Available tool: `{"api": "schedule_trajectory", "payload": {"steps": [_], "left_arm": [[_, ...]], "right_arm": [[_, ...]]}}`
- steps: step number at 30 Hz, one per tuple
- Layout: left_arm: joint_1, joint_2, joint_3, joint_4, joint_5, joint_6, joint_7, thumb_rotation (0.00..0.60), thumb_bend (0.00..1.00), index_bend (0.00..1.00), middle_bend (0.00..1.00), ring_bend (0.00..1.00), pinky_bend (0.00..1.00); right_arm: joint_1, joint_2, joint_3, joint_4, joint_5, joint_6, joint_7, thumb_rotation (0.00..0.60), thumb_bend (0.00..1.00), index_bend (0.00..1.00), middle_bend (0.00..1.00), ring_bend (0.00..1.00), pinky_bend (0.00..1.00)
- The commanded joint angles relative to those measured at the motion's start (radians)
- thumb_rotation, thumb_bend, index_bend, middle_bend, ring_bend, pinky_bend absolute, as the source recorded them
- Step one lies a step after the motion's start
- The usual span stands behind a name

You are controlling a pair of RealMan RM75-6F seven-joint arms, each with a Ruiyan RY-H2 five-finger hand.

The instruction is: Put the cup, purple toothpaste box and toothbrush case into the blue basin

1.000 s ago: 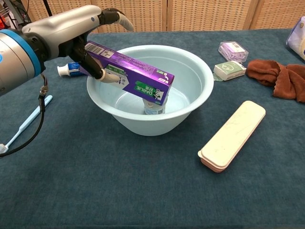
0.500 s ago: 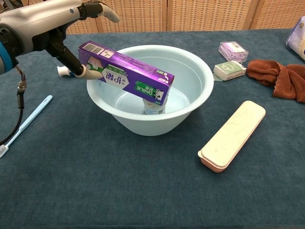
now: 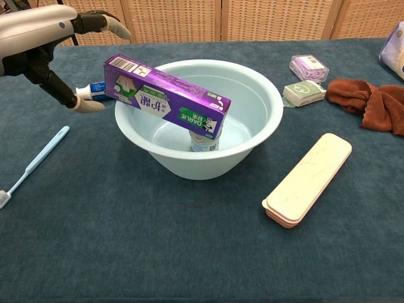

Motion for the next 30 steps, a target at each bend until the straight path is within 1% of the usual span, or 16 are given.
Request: {"api": "schedule_trajectory", "payload": {"steps": [1,7,16,20,25,30], "left_arm": [[0.006,0.007,0.008,0.002,0.011,-0.001,-0.011,0.600,0.21,0.15,0.00,0.00,0.03],[0.030,0.024,0.040,-0.006,0.066,0.012,-0.034,0.600,0.21,0.17,0.00,0.00,0.03],[0.124,0.134,0.129,-0.106,0.192,0.085,-0.086,0.600,0.21,0.17,0.00,0.00,0.03],[0.170,0.183,0.182,-0.134,0.248,0.113,-0.093,0.600,0.22,0.17,0.00,0.00,0.03],[0.228,0.213,0.240,-0.122,0.314,0.150,-0.107,0.600,0.22,0.17,0.00,0.00,0.03],[0.302,0.216,0.293,-0.071,0.369,0.204,-0.165,0.600,0.22,0.17,0.00,0.00,0.03]], "right_arm": [[0.000,0.000,0.000,-0.001,0.000,0.000,-0.001,0.600,0.16,0.01,0.00,0.00,0.00],[-0.004,0.004,0.004,-0.004,0.007,0.005,0.000,0.600,0.16,0.01,0.00,0.00,0.00],[-0.002,0.009,0.003,-0.009,0.010,-0.003,0.001,0.600,0.16,0.01,0.00,0.00,0.00],[-0.003,0.007,0.001,-0.010,0.007,-0.003,-0.006,0.600,0.16,0.01,0.00,0.00,0.00],[-0.003,0.003,-0.003,-0.011,0.001,-0.003,-0.016,0.600,0.16,0.01,0.00,0.00,0.00],[-0.003,0.001,-0.007,-0.013,-0.005,-0.004,-0.025,0.600,0.16,0.01,0.00,0.00,0.00]]}}
